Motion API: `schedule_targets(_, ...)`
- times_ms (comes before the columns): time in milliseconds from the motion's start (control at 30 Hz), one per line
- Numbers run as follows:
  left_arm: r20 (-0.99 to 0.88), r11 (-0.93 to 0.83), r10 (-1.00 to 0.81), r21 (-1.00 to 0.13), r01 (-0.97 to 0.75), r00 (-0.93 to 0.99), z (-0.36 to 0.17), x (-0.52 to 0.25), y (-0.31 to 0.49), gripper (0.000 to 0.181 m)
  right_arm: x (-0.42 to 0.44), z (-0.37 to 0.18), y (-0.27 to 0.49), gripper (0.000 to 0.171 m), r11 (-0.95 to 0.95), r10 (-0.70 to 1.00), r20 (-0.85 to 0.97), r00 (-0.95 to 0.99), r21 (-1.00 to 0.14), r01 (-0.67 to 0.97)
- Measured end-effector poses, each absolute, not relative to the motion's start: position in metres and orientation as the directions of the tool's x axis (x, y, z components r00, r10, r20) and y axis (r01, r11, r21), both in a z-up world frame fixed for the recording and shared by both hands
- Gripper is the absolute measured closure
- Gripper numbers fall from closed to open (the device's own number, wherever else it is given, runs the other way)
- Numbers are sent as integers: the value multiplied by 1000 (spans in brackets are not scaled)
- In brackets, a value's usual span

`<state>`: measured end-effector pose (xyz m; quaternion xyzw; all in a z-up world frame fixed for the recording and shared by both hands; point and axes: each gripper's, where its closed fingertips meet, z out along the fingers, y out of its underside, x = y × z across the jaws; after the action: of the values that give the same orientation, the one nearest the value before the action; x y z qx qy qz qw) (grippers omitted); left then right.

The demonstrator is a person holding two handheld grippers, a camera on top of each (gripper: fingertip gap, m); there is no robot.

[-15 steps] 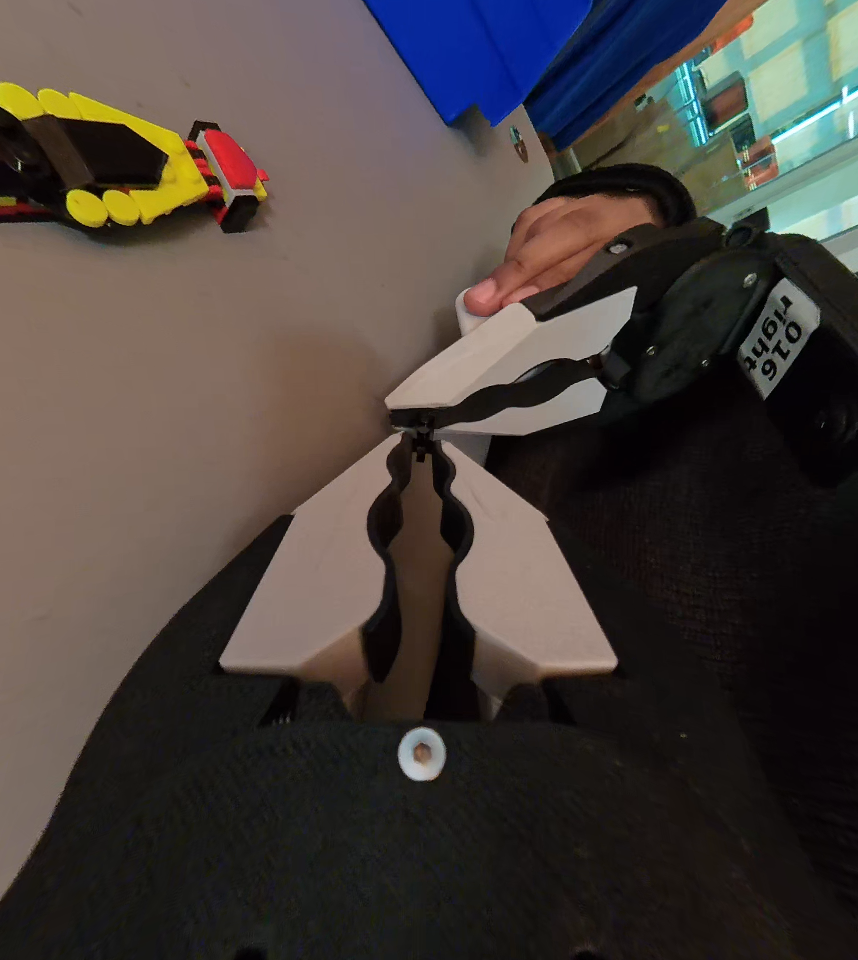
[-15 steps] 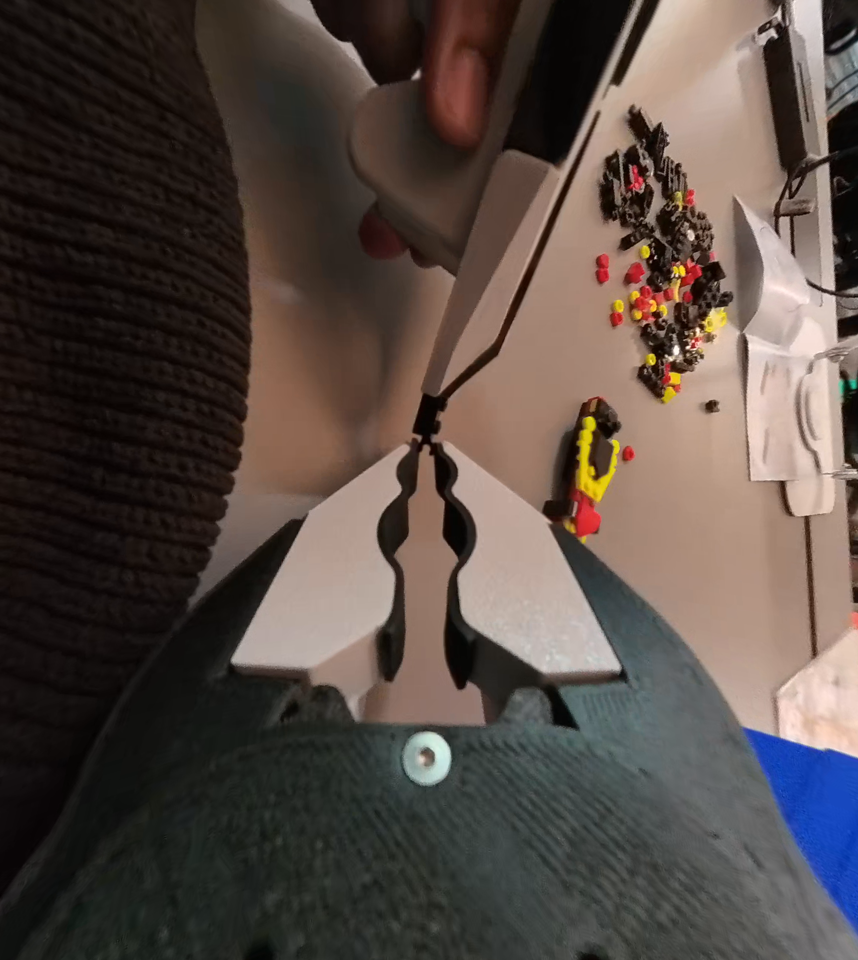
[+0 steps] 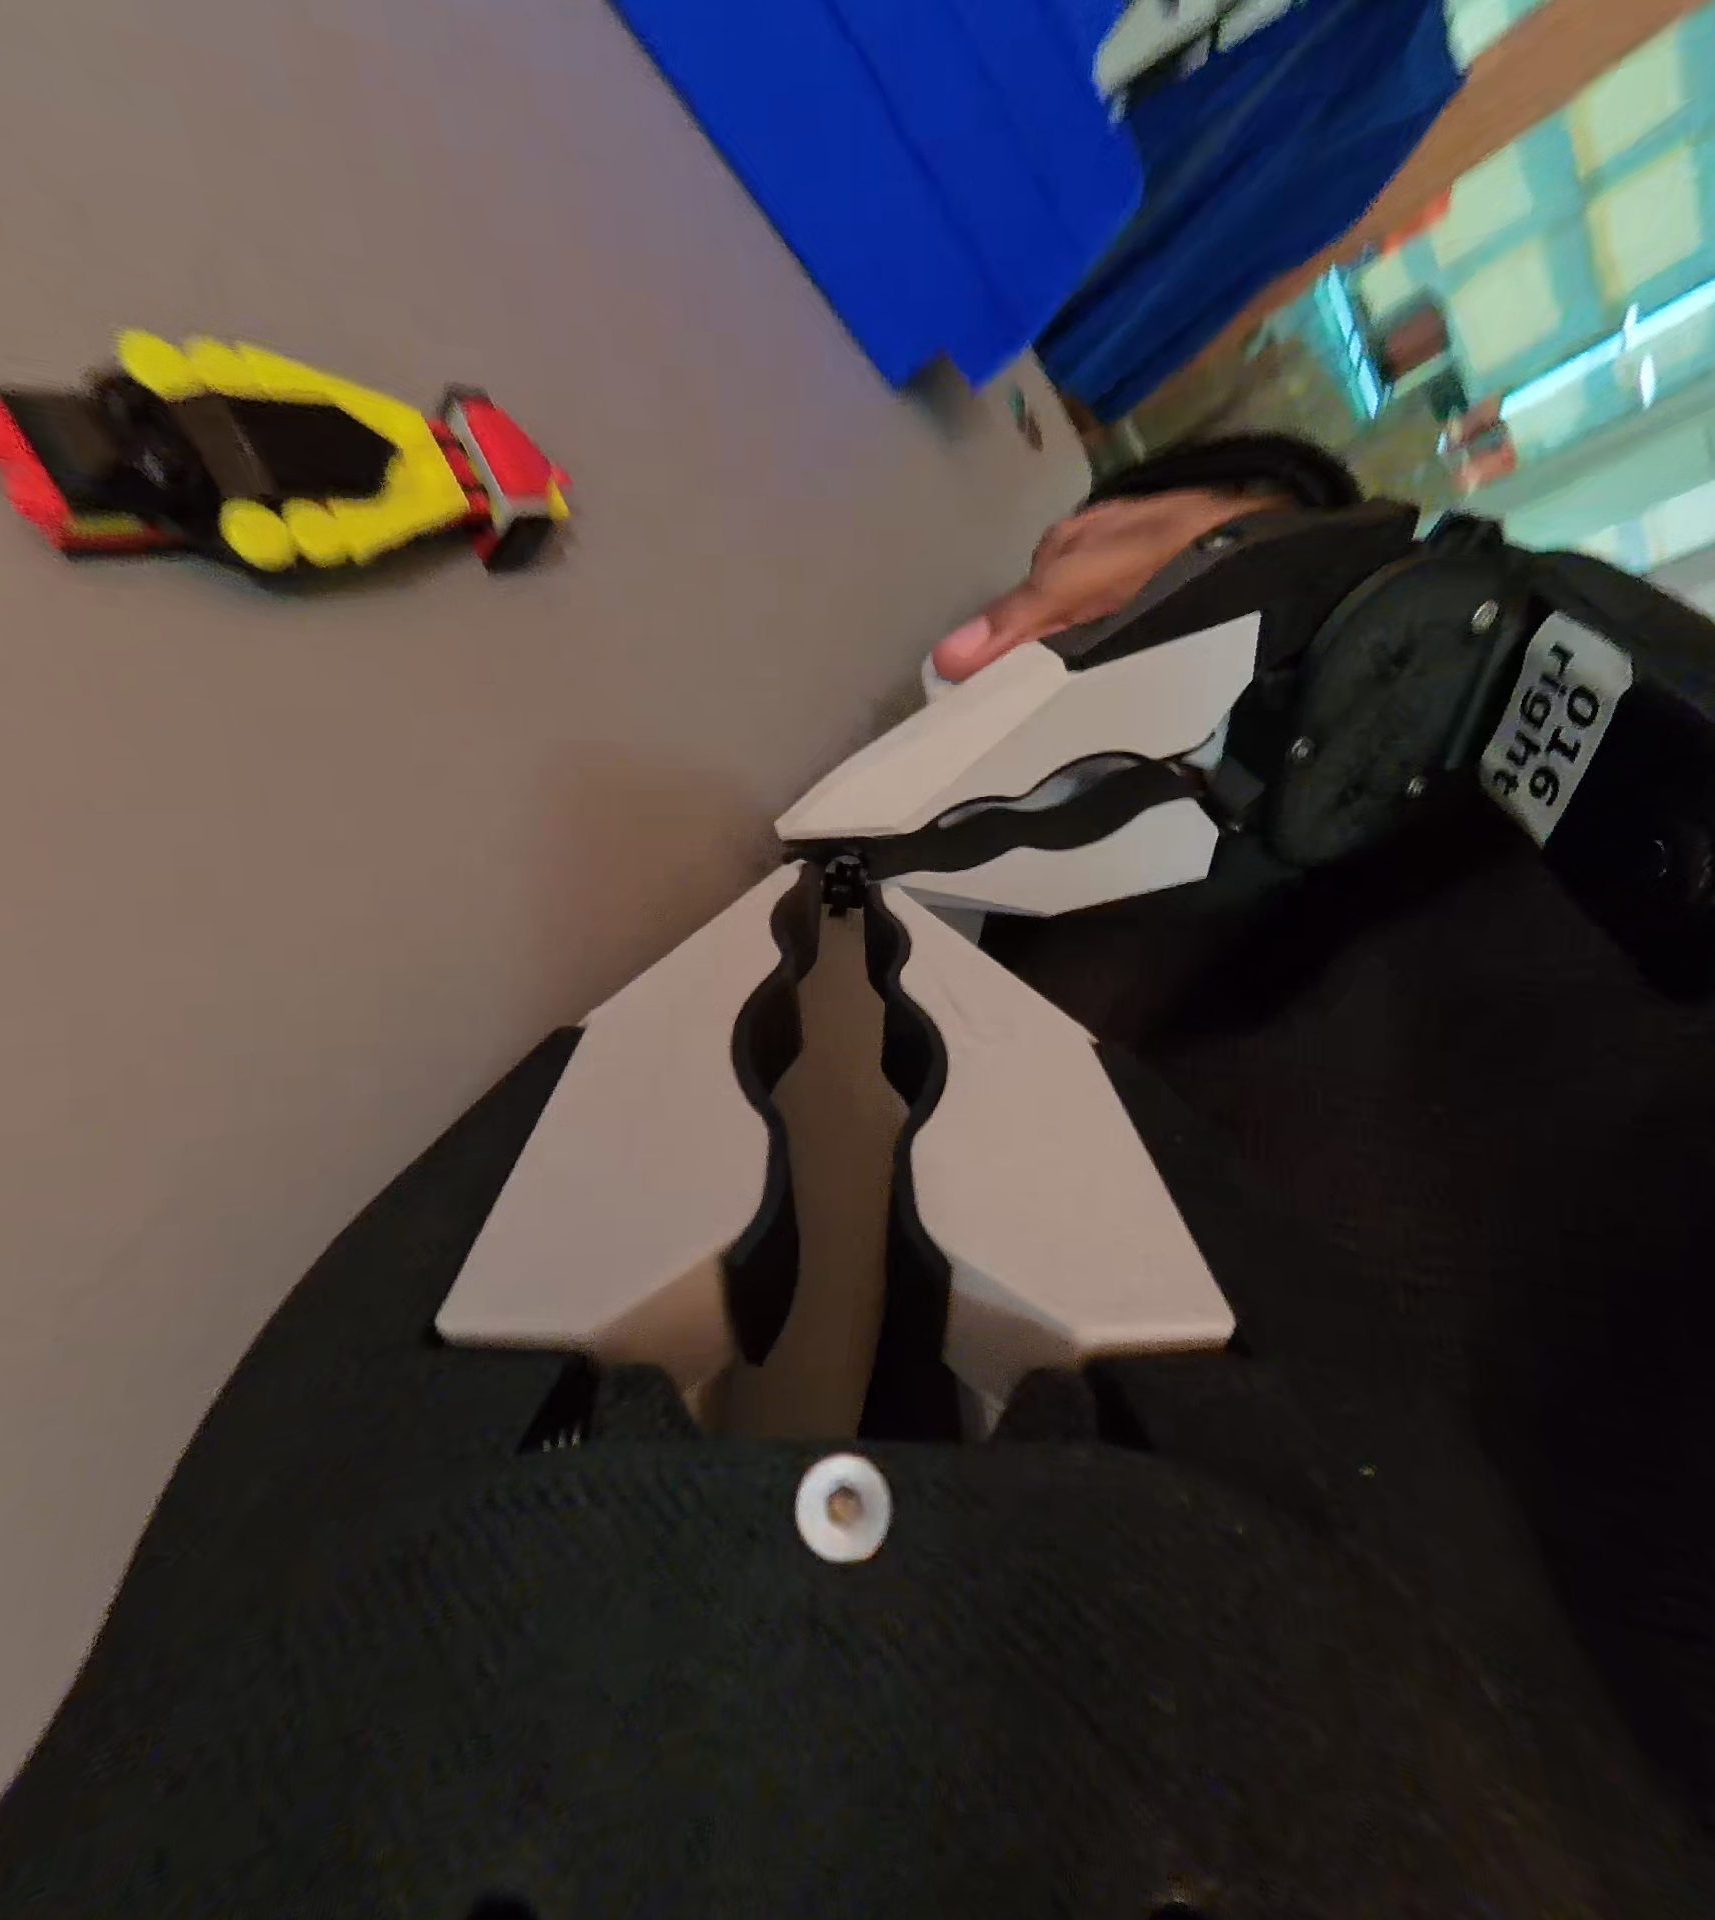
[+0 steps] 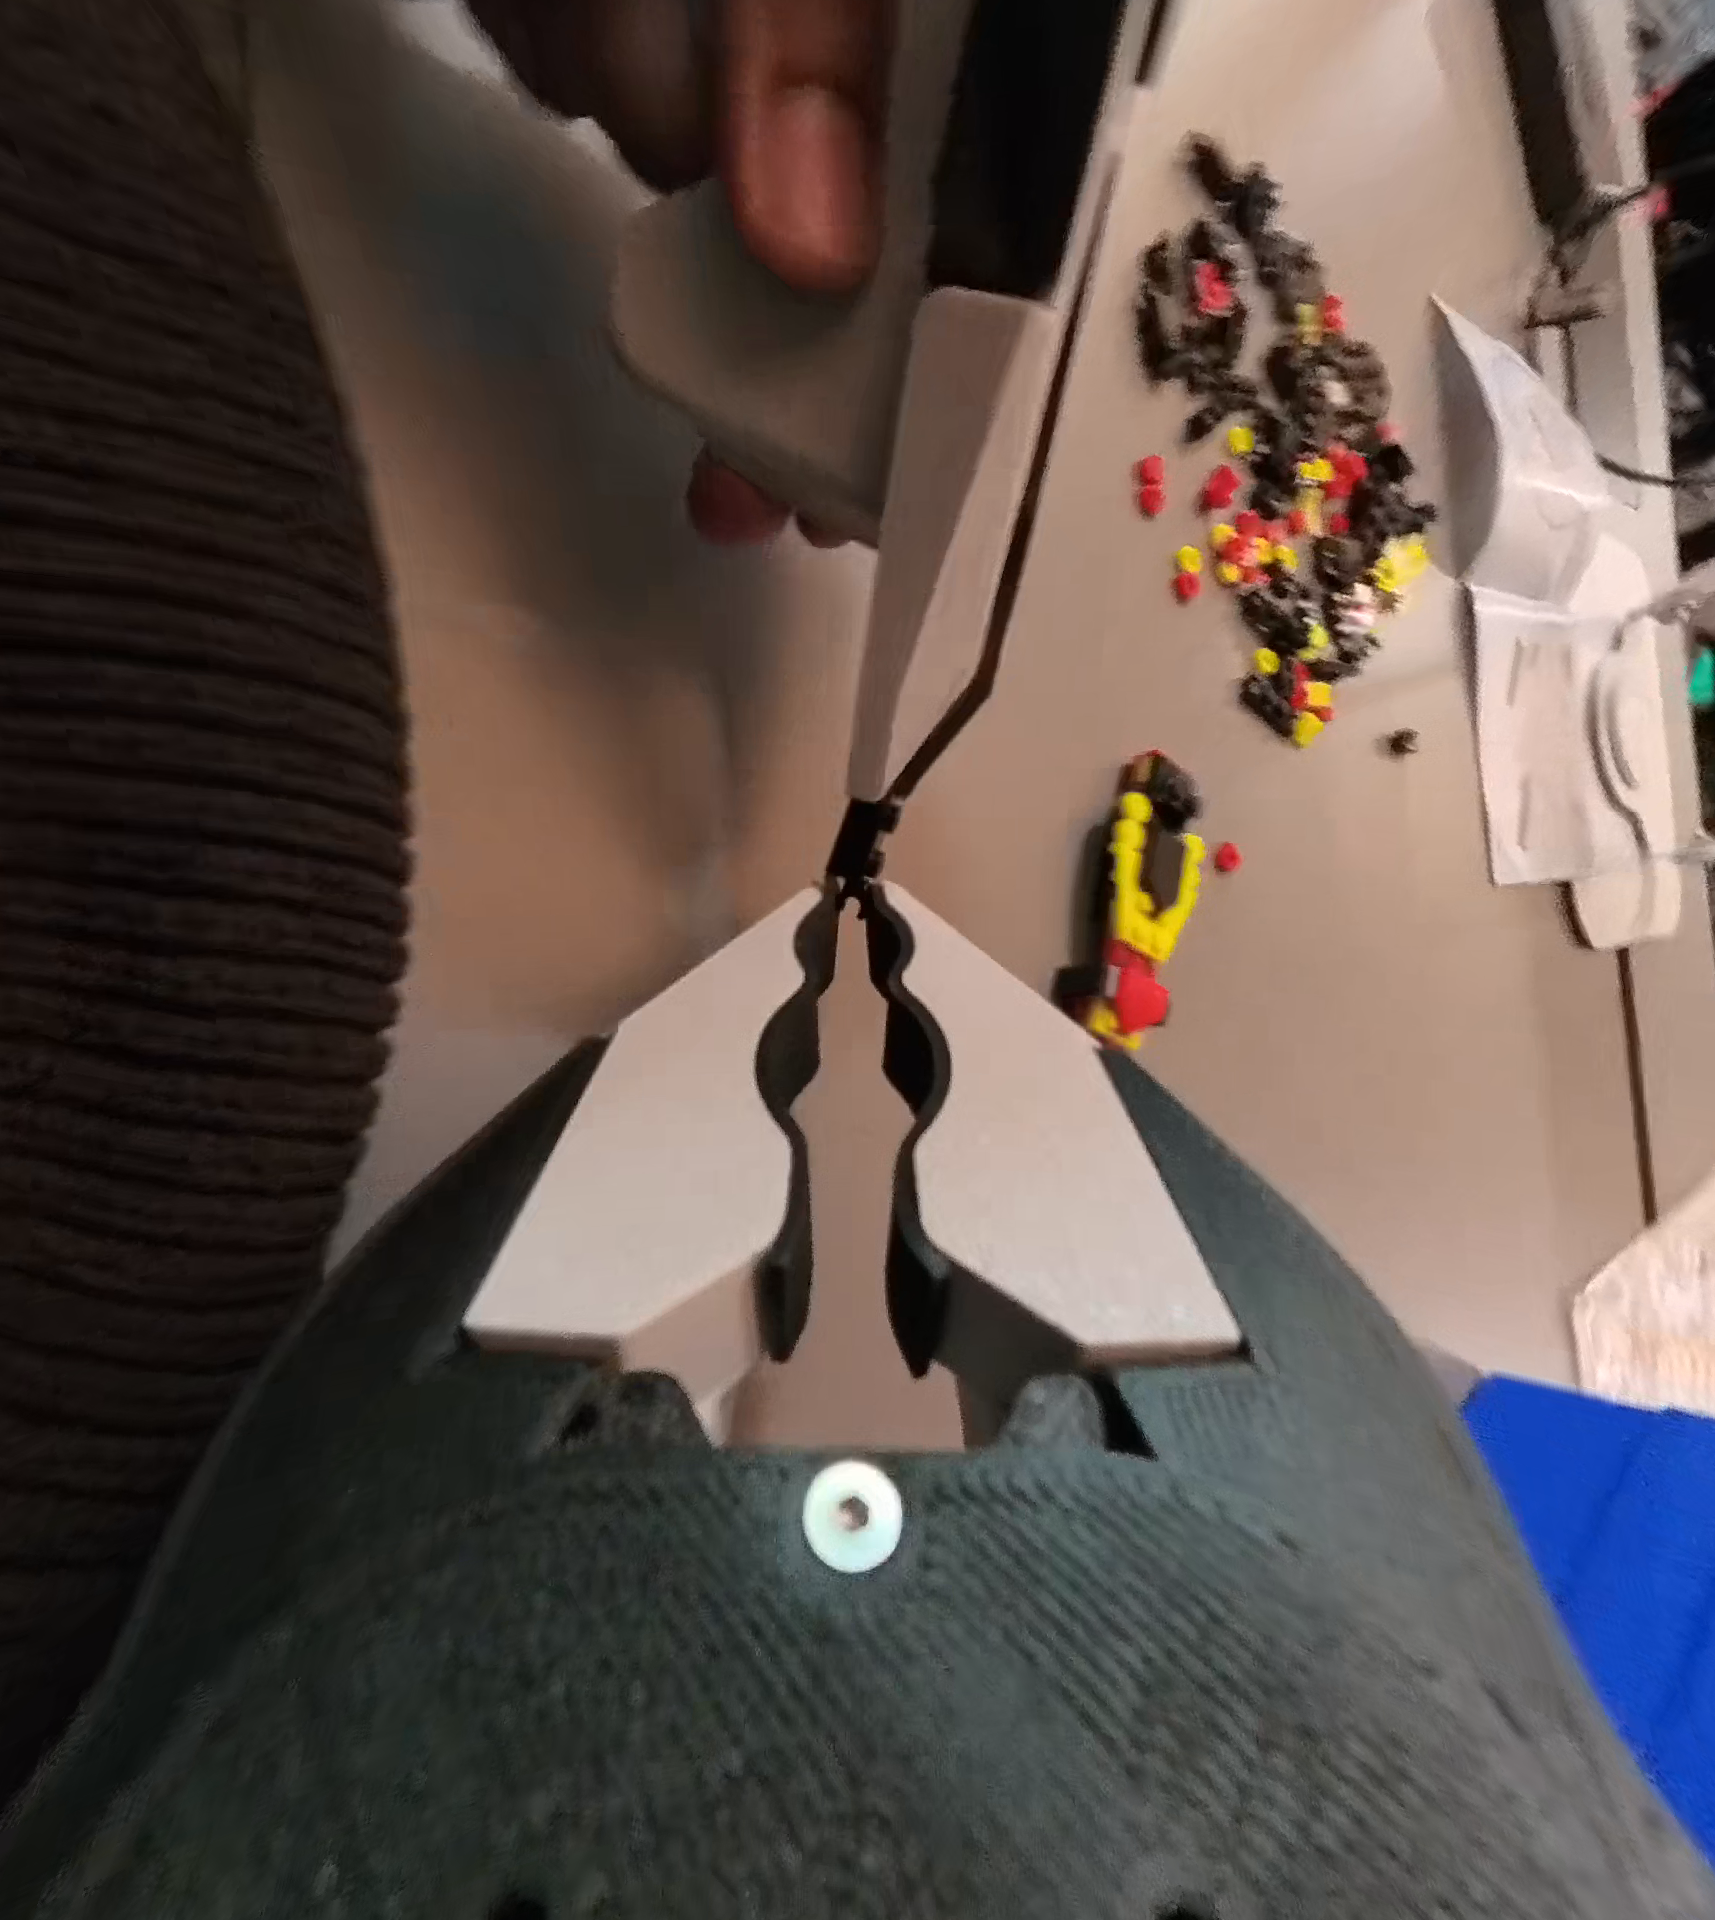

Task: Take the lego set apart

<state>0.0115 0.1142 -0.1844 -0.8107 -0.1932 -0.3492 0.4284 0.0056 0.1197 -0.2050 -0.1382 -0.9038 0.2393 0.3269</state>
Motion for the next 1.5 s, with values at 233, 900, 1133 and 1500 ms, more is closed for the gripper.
schedule_targets(233, 814, -398, -55, -549, 735, 578, -152, 3, 122, 150, -12, -175, 134, 167, 625, 670, 344, -658, -740, 250)
schedule_targets(900, 802, -237, -27, -585, 776, 596, -134, -4, 128, 176, -17, -150, 123, 167, 537, 749, 335, -571, -812, 228)
schedule_targets(1133, 806, -220, -45, -584, 781, 590, -130, -3, 128, 173, -16, -149, 123, 167, 550, 732, 347, -586, -809, 208)
schedule_targets(1500, 743, -221, -10, -655, 723, 669, -132, -4, 128, 177, -14, -151, 121, 167, 585, 703, 373, -606, -788, 193)
